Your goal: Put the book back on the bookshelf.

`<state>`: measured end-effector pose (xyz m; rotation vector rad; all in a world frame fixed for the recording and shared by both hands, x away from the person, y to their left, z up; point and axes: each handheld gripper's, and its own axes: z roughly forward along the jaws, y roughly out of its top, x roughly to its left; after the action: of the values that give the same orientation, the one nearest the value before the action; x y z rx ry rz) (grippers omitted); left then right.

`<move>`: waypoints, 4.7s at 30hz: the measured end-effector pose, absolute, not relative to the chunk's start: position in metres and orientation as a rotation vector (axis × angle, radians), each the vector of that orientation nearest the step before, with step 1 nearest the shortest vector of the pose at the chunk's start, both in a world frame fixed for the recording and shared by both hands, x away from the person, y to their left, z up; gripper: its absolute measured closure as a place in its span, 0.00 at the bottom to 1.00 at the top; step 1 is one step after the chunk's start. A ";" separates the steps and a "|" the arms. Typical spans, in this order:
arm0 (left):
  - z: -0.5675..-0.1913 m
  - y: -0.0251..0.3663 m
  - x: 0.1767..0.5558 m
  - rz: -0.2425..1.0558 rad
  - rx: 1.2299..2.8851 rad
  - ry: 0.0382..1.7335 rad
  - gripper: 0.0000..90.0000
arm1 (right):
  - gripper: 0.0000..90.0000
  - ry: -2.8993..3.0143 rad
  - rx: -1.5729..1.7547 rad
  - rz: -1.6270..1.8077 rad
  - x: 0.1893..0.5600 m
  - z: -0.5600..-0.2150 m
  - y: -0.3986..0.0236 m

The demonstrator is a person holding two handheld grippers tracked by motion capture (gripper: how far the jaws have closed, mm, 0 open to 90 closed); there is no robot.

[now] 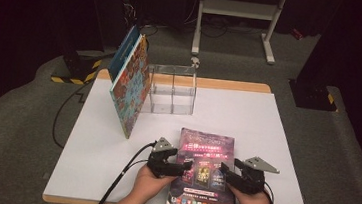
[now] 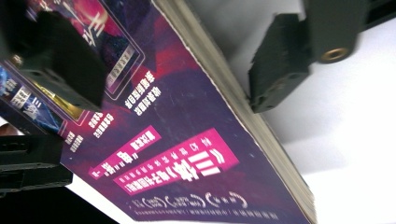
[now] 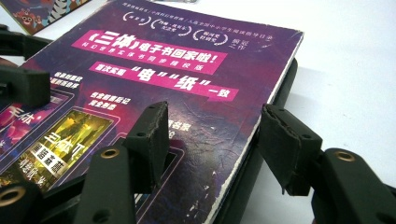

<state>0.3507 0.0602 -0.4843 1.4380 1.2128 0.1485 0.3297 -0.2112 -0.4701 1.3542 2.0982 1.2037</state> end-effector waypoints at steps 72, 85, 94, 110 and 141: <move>-0.469 0.045 0.332 0.287 1.499 0.984 0.91 | 0.44 2.108 1.452 1.272 0.341 -0.474 -0.219; -0.462 0.047 0.320 0.303 1.463 0.880 0.93 | 0.26 2.127 1.484 1.324 0.346 -0.478 -0.219; -0.461 0.044 0.319 0.307 1.463 0.851 0.93 | 0.32 2.114 1.505 1.345 0.345 -0.478 -0.222; -0.443 0.075 0.327 0.293 1.395 0.914 0.93 | 0.69 2.025 1.454 1.438 0.344 -0.449 -0.212; -0.417 0.174 0.336 0.423 1.149 1.014 0.93 | 0.90 2.013 1.184 1.566 0.379 -0.391 -0.096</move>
<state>0.3359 0.1739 -0.4167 1.1487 1.0137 0.4227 0.3789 -0.0959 -0.3913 1.1841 2.0127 1.5656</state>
